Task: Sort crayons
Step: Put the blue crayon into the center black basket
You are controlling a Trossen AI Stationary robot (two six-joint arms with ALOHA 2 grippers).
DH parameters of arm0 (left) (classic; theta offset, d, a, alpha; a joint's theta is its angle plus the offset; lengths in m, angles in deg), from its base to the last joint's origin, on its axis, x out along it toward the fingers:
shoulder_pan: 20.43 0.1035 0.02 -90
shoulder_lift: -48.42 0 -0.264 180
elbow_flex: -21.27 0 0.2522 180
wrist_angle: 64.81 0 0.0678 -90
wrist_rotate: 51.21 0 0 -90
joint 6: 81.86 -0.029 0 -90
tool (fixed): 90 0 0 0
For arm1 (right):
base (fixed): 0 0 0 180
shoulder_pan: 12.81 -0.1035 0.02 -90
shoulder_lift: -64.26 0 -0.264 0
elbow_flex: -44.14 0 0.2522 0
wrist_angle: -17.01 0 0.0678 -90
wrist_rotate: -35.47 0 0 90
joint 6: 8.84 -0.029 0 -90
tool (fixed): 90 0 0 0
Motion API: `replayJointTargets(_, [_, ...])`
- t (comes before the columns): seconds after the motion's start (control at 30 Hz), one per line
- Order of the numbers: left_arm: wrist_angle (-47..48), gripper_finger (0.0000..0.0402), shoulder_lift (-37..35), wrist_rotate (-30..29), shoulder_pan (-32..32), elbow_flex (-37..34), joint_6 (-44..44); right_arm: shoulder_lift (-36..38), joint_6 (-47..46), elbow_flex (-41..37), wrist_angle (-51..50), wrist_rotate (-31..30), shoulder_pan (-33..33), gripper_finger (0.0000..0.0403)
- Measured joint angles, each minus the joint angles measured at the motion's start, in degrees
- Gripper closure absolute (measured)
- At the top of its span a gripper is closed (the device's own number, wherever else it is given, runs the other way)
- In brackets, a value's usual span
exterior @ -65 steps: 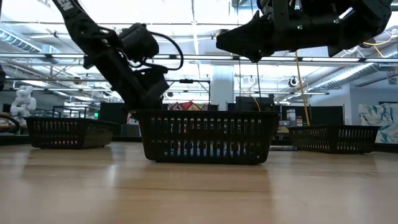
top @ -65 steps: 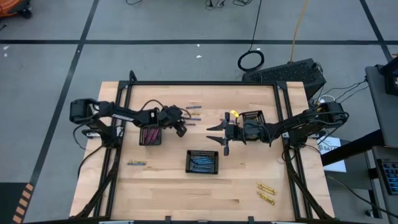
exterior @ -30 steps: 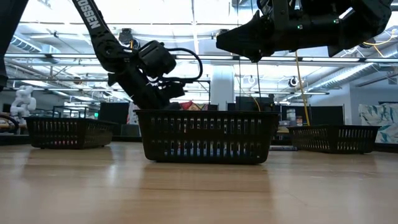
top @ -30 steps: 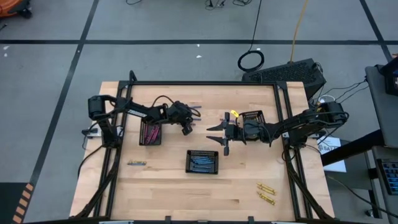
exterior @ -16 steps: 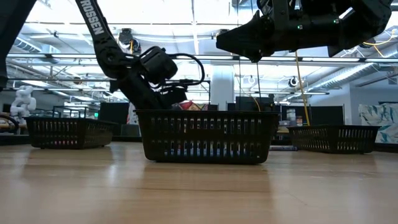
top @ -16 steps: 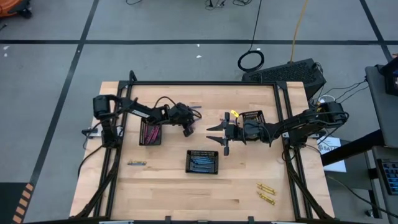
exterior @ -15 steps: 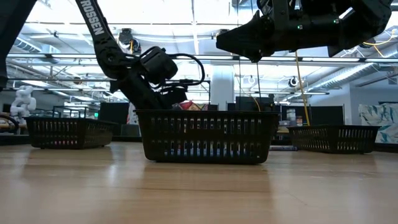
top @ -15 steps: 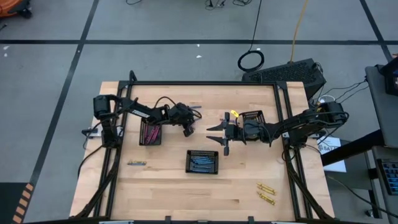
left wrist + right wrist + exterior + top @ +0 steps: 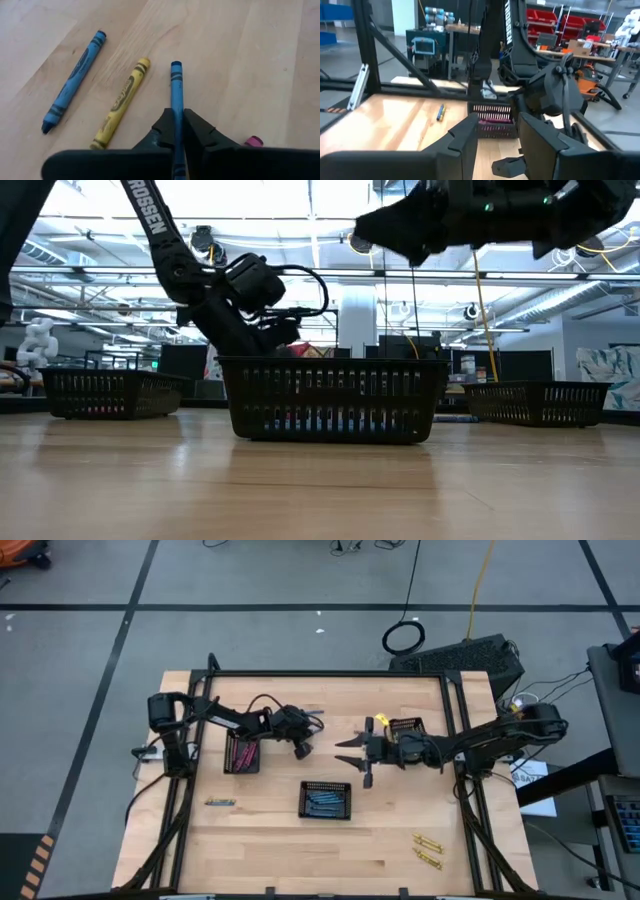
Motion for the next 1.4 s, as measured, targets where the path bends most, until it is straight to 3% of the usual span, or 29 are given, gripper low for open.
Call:
replayJointTargets(0.23, [3.82,0.0396,-12.22,1.77,-5.87,2.17,1.04,8.43,0.29,0.0,-0.32,0.02,-2.08,0.0277])
replayJointTargets(0.4, [3.65,0.0398,-19.21,10.84,-14.0,2.36,2.09,11.76,2.25,0.0,-0.45,0.02,-4.11,0.0277])
replayJointTargets(0.53, [4.48,0.0398,-19.17,15.27,-20.91,2.21,6.21,11.47,3.05,0.0,-0.76,0.02,-5.35,0.0277])
replayJointTargets(0.7, [3.38,0.0393,-14.97,12.89,-28.09,2.17,7.5,9.5,2.98,0.02,-0.76,0.04,-6.47,0.0277])
replayJointTargets(1.0, [-9.32,0.0379,-8.09,19.15,-25.59,2.23,13.22,6.04,1.31,0.02,-0.73,0.05,-6.9,0.0277])
replayJointTargets(1.4, [-10.15,0.0377,-5.99,22.74,-22.82,2.23,13.36,5.21,3.43,0.02,-1.03,0.04,-6.75,0.0277])
